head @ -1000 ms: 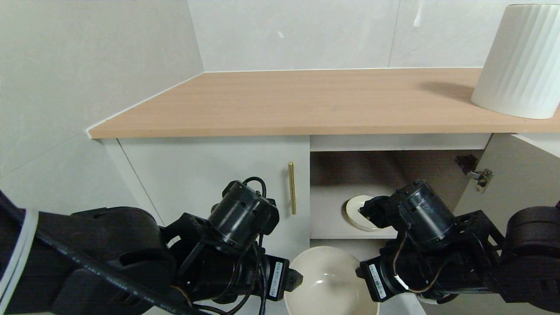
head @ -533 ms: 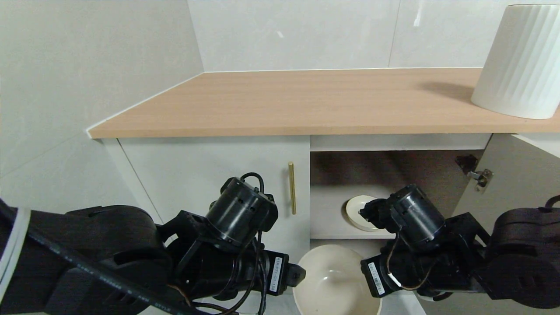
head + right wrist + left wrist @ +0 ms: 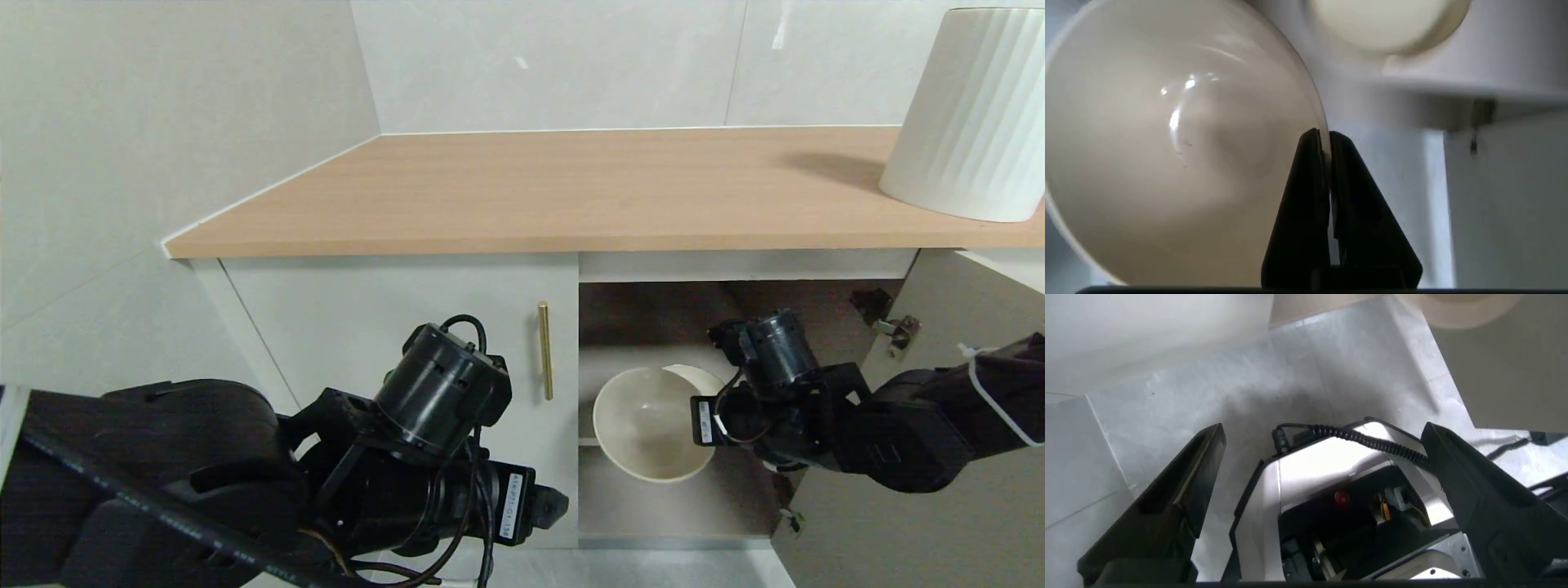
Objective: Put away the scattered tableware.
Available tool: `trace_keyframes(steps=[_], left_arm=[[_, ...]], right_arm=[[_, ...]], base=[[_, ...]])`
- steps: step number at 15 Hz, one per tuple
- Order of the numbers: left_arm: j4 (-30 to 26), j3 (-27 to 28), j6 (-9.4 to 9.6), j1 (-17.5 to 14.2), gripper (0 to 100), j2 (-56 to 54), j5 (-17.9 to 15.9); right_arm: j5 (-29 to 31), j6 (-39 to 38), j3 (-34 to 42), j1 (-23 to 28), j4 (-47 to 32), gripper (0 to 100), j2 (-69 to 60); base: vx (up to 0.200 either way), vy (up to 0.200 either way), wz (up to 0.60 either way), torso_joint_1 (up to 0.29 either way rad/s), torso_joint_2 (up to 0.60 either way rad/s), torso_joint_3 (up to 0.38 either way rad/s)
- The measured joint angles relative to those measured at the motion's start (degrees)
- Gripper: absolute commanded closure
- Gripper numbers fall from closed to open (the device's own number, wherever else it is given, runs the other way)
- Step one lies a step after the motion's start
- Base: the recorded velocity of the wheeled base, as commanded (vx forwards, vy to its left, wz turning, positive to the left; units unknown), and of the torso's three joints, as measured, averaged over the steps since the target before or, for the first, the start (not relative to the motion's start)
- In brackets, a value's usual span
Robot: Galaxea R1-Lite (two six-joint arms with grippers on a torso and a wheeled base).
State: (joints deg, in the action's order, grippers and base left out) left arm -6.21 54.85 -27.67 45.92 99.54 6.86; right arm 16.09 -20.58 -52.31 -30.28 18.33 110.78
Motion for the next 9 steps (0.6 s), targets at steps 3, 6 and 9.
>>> trace_keyframes(steps=[3,6,9], left_arm=[[0.0,0.0,0.0,0.05,0,-0.12,-0.02],[-0.02,-0.02,0.0,0.05,0,-0.12,-0.02],[-0.04,-0.09,0.0,0.02,0,-0.12,-0.02]], right_arm=[[2.93,-0.46,-0.09,3.35,8.31,100,3.61],[3.25,-2.46,-1.1,5.89,11.93,100,6.34],[3.17,-6.33,-3.91,8.12,11.93,100,7.97]], base=[[0.0,0.0,0.0,0.0,0.0,0.0],[0.0,0.0,0.0,0.0,0.0,0.0],[0.0,0.0,0.0,0.0,0.0,0.0]])
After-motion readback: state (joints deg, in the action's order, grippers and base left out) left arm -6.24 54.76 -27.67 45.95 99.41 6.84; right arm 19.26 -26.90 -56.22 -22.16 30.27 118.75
